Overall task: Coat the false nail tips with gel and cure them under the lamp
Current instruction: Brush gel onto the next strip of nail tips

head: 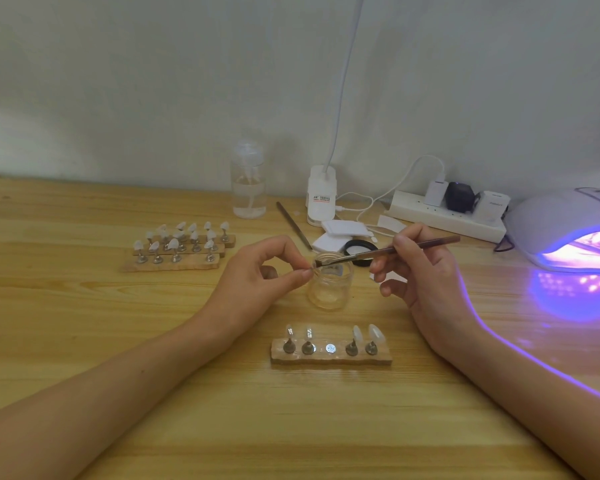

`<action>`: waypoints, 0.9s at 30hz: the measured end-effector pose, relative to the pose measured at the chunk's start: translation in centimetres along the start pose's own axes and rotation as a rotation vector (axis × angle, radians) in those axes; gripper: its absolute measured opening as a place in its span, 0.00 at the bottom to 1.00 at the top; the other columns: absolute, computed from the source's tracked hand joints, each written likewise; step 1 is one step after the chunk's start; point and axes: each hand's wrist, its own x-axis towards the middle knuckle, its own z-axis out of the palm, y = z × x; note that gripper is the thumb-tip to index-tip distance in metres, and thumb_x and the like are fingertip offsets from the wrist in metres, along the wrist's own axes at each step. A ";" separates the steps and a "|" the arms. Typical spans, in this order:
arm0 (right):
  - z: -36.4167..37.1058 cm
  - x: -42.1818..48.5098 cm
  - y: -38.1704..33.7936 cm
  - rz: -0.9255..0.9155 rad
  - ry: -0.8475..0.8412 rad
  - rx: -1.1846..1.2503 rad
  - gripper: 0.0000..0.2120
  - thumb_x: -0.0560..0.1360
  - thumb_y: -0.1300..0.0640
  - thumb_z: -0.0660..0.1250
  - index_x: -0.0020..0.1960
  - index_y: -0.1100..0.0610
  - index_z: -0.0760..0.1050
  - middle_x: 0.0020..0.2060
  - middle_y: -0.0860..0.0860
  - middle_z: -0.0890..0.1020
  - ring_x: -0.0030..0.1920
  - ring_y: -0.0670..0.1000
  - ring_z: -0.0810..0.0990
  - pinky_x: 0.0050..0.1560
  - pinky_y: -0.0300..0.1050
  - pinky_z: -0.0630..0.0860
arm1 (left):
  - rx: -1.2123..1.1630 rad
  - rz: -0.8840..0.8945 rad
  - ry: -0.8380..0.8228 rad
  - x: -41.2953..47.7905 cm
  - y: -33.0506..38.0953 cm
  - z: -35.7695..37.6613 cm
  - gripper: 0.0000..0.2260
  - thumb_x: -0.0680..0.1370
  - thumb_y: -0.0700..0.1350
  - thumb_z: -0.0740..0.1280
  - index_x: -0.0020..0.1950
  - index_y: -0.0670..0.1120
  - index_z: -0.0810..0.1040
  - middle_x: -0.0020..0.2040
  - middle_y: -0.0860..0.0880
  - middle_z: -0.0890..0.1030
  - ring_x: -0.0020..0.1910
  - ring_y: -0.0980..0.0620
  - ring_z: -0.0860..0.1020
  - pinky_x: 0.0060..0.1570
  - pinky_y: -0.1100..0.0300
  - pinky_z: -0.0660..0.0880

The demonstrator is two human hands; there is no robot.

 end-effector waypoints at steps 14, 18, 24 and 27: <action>-0.2 0.1 0.0 -0.021 0.036 0.024 0.11 0.83 0.59 0.59 0.42 0.54 0.72 0.32 0.55 0.81 0.32 0.50 0.79 0.29 0.39 0.74 | -0.003 0.007 0.001 0.0 0.0 0.1 0.06 0.74 0.41 0.74 0.40 0.47 0.79 0.36 0.60 0.79 0.25 0.60 0.65 0.29 0.72 0.64; 0.0 0.0 0.1 0.000 0.012 -0.016 0.09 0.82 0.58 0.61 0.43 0.55 0.71 0.33 0.55 0.82 0.33 0.51 0.80 0.29 0.40 0.75 | 0.000 0.015 0.001 -0.1 0.0 0.0 0.06 0.74 0.40 0.74 0.40 0.48 0.79 0.35 0.62 0.79 0.24 0.60 0.64 0.28 0.72 0.64; 0.0 -0.1 -0.3 -0.030 0.019 0.031 0.07 0.80 0.56 0.62 0.43 0.55 0.72 0.33 0.55 0.82 0.33 0.50 0.79 0.29 0.39 0.75 | 0.007 0.026 -0.002 -0.1 0.1 0.0 0.05 0.74 0.40 0.74 0.41 0.46 0.79 0.34 0.62 0.79 0.24 0.60 0.64 0.27 0.72 0.64; 0.1 -0.2 -0.2 -0.025 0.010 -0.030 0.07 0.79 0.54 0.63 0.44 0.56 0.71 0.34 0.55 0.83 0.34 0.51 0.80 0.29 0.40 0.76 | 0.013 0.026 0.004 -0.1 0.1 0.0 0.05 0.74 0.40 0.74 0.41 0.45 0.79 0.33 0.63 0.79 0.24 0.60 0.64 0.28 0.73 0.64</action>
